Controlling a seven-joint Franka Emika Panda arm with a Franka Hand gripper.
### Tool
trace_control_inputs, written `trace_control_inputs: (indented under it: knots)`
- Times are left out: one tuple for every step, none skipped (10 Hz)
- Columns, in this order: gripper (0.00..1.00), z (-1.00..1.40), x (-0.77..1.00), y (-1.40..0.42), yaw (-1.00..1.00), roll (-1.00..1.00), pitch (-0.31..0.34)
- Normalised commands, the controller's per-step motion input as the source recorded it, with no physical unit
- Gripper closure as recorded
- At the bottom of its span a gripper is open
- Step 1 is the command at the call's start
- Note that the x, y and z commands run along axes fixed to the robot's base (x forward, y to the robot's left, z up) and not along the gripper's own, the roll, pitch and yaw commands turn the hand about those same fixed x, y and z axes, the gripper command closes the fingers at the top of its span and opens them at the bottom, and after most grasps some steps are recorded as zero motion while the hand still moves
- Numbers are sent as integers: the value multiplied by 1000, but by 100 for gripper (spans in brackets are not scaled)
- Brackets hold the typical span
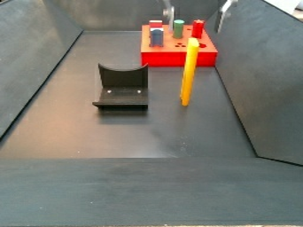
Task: Pick up the square-circle object. Move up. Place the square-circle object on the fixture. Regrasp the square-circle object. Rotate the square-circle object. Move to above the board. Insert the square-circle object.
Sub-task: Rotate the square-circle object.
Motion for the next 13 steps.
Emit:
trace_control_inputs:
  knots:
    - [0,262,10,45,-51,-165,89]
    - [0,0,0,0,1000,-13,7]
    - [0,-34,11,-2,1000,-12,7]
    - [0,-20,17,-17,1000,-11,7]
    - [0,-20,17,-12,1000,-11,7]
    - [0,-17,18,-9,1000,-11,7]
    - [0,-15,18,-6,1000,-11,7]
    - [0,-13,19,-5,1000,-12,7]
    - [0,-13,19,-3,1000,-12,7]
    - [0,-12,19,-3,1000,-12,7]
    - [0,-12,19,-3,1000,-13,8]
    - [0,-12,20,-3,1000,-13,8]
    - [0,-11,20,-2,1000,-14,8]
